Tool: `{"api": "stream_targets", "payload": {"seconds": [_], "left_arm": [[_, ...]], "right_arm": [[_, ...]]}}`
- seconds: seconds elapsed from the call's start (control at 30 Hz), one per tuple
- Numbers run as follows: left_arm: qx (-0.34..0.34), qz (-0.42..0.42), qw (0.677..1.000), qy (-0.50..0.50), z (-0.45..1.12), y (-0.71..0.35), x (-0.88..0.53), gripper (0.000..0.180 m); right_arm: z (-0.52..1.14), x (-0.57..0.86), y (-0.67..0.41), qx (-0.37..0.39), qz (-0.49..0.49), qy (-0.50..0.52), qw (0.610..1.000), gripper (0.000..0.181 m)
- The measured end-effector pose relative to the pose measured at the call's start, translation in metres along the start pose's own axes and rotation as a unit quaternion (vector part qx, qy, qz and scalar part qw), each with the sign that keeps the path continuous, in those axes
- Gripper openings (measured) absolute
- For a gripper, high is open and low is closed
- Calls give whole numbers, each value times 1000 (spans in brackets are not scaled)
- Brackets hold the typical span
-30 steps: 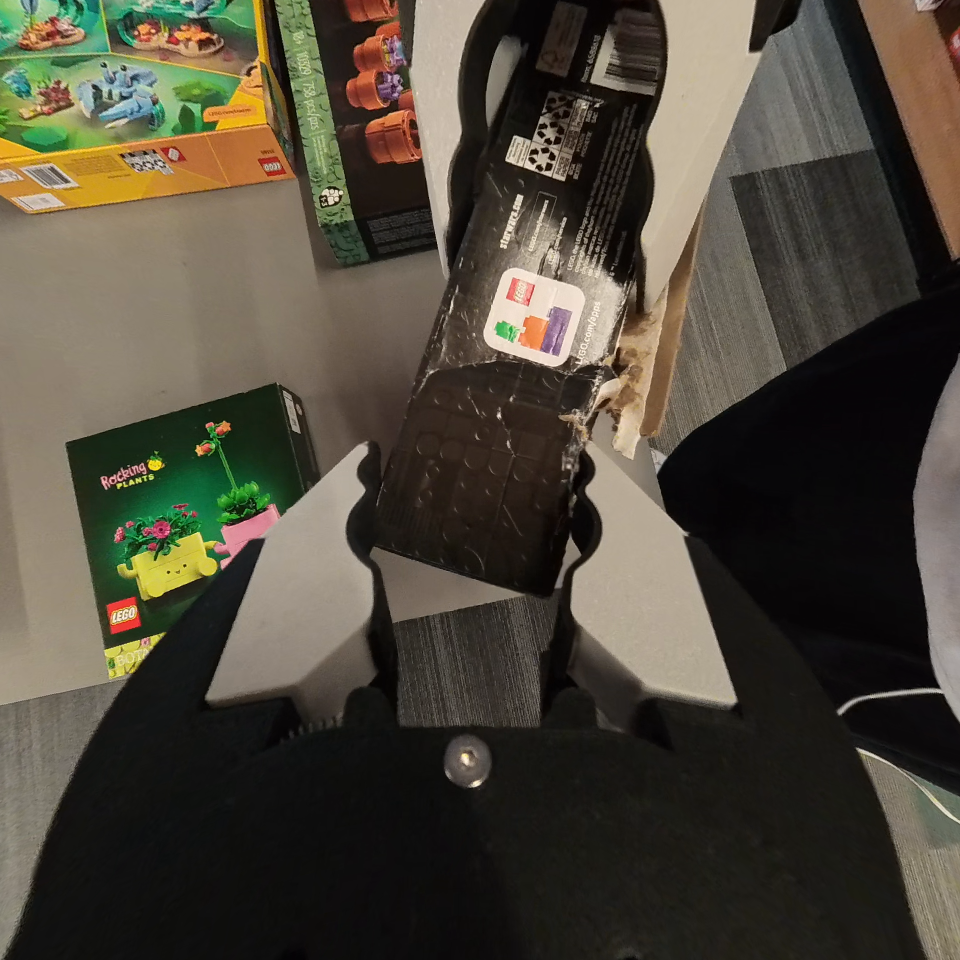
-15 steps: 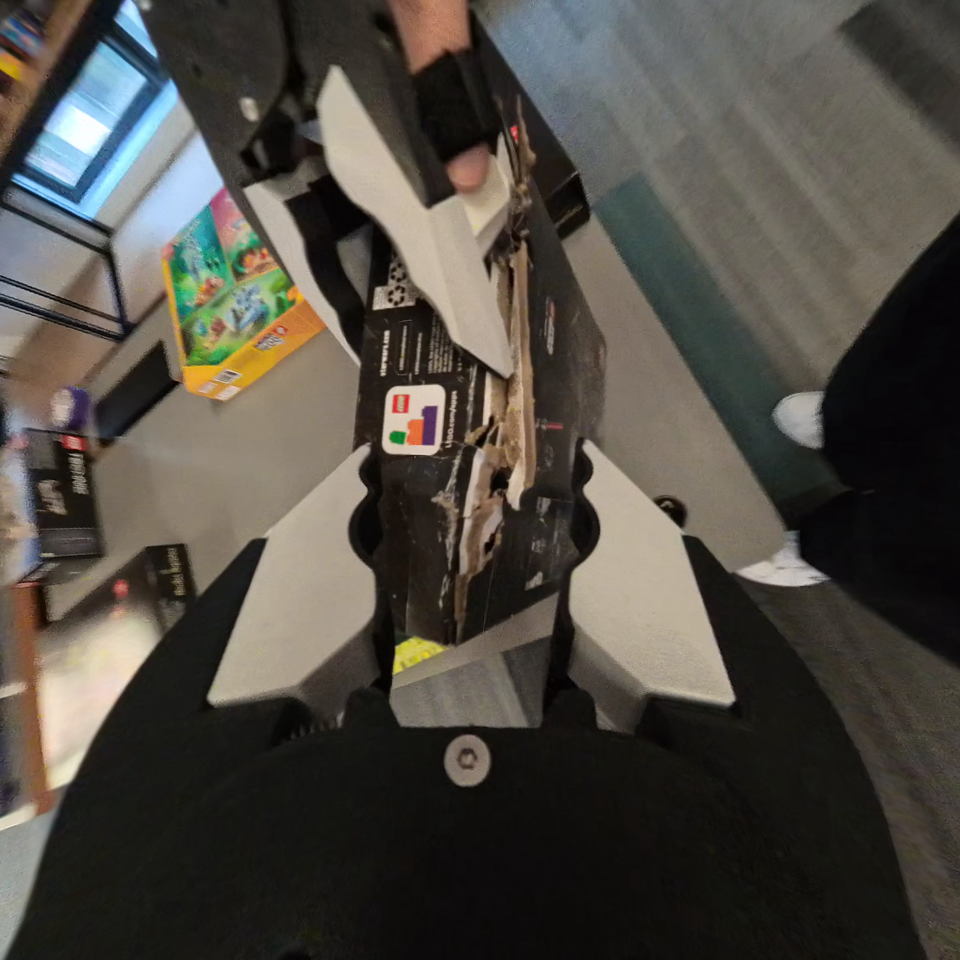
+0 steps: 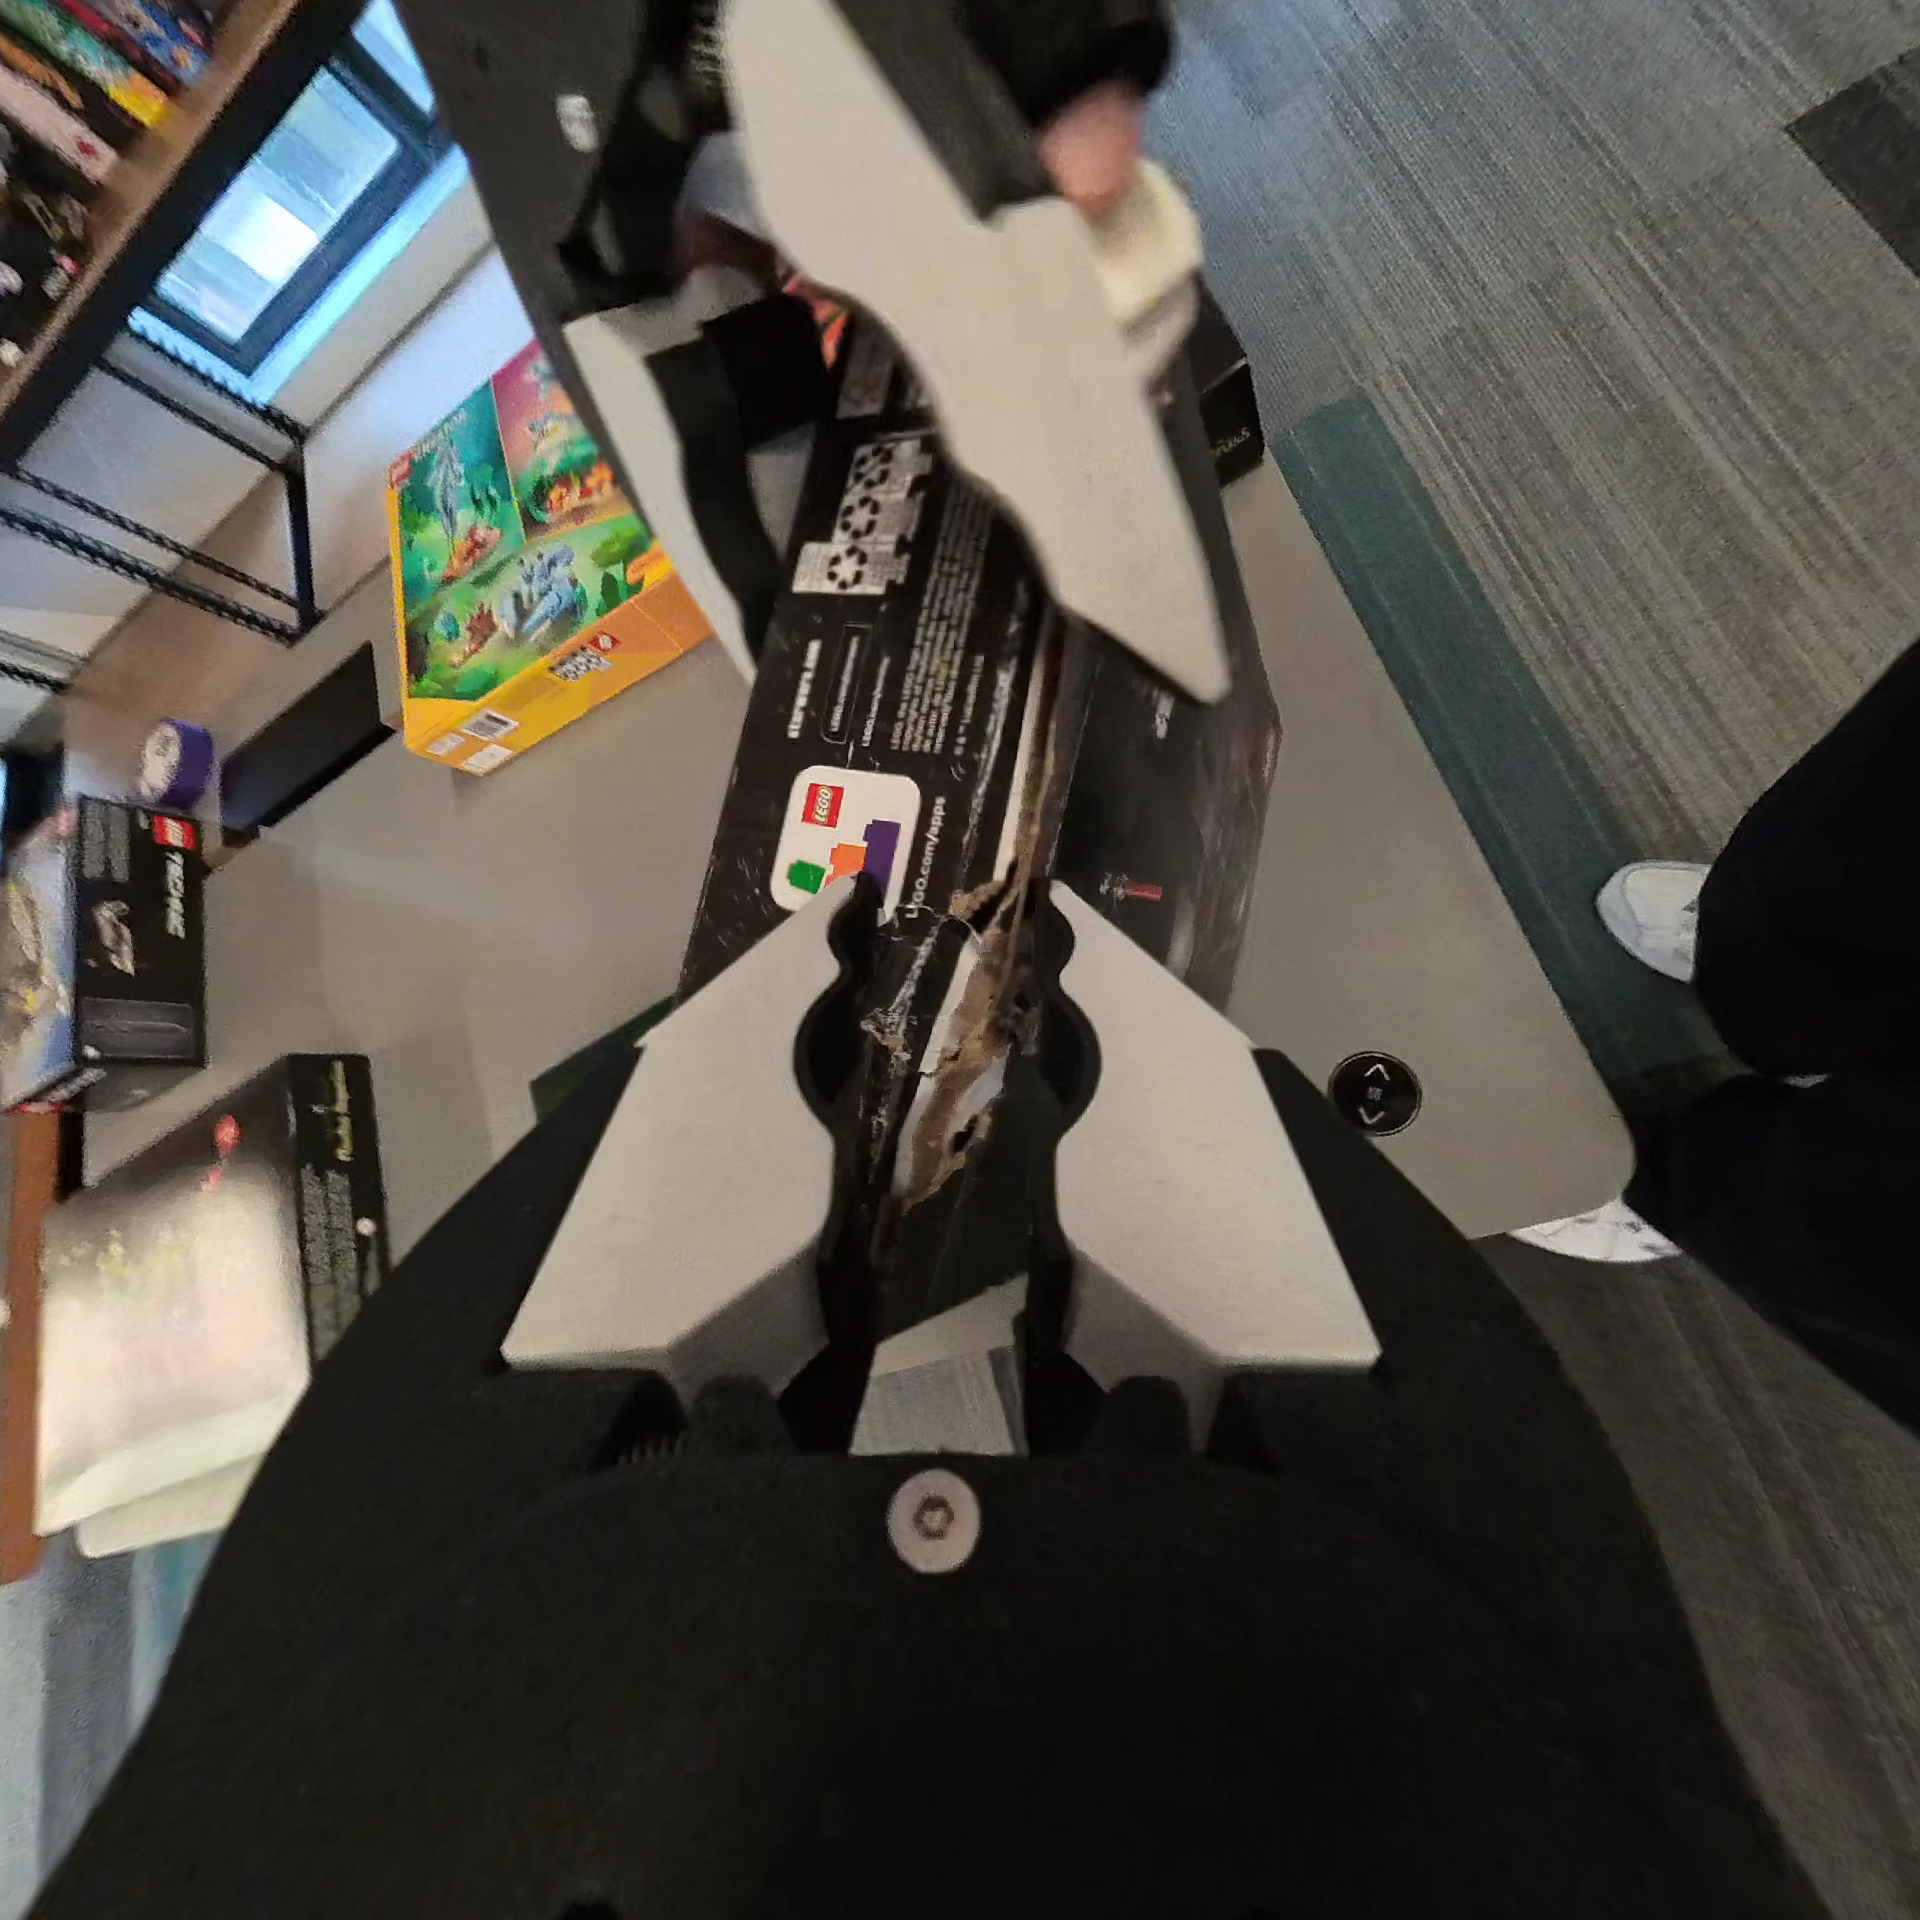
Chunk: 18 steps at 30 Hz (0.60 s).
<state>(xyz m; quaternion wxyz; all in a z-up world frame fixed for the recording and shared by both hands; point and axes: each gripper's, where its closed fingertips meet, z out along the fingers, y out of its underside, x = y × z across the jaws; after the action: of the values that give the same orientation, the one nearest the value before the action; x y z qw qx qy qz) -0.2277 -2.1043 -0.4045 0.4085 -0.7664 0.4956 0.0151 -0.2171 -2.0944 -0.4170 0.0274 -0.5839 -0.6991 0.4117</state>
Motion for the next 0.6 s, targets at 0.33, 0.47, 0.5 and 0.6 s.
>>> {"api": "stream_targets", "payload": {"seconds": [0.33, 0.47, 0.5, 0.6], "left_arm": [[4, -107, 994, 21, -14, 7, -12, 36], [2, -166, 984, 69, -15, 18, -20, 79], [7, -166, 983, 79, -14, 15, -22, 84], [-26, -123, 988, 91, -1, 20, -28, 100]], "right_arm": [[6, 19, 12, -72, -37, 96, 992, 76], [6, 20, 12, -71, -37, 95, 992, 76], [6, 20, 12, -71, -37, 95, 992, 76], [7, 19, 12, -71, -38, 95, 992, 76]]}}
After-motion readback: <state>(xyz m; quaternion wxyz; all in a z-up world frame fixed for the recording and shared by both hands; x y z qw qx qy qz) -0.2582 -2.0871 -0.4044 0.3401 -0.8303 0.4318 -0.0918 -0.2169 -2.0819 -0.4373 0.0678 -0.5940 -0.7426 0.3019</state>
